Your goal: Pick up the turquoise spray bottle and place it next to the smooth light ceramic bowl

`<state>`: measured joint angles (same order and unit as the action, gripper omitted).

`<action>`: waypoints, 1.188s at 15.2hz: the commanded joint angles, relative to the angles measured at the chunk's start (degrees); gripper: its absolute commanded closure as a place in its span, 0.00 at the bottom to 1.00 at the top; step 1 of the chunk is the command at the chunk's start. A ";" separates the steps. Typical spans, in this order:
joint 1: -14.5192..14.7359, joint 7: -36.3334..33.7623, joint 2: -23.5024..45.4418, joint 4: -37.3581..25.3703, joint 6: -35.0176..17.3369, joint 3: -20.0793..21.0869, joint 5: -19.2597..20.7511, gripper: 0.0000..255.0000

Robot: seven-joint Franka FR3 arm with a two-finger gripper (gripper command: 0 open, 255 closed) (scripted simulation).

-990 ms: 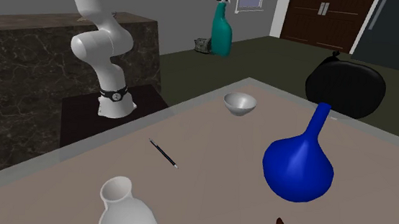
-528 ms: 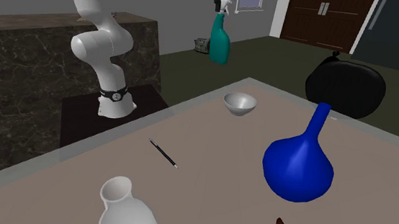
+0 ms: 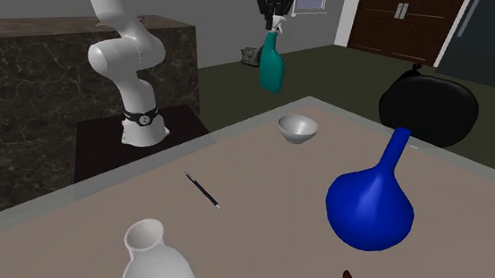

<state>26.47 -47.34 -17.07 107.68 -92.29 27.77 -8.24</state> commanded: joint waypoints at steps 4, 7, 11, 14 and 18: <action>0.26 0.19 -0.71 4.50 -3.88 0.25 -0.42 1.00; 0.38 0.33 -0.94 7.00 -6.17 0.40 -0.62 1.00; 0.52 0.45 -1.05 10.16 -9.23 0.66 -0.83 1.00; 0.62 0.51 -0.99 12.41 -11.54 0.90 -0.95 1.00; 0.73 0.52 -0.71 15.24 -14.63 1.26 -1.06 1.00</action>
<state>27.20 -47.01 -17.71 122.08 -106.13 29.08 -9.25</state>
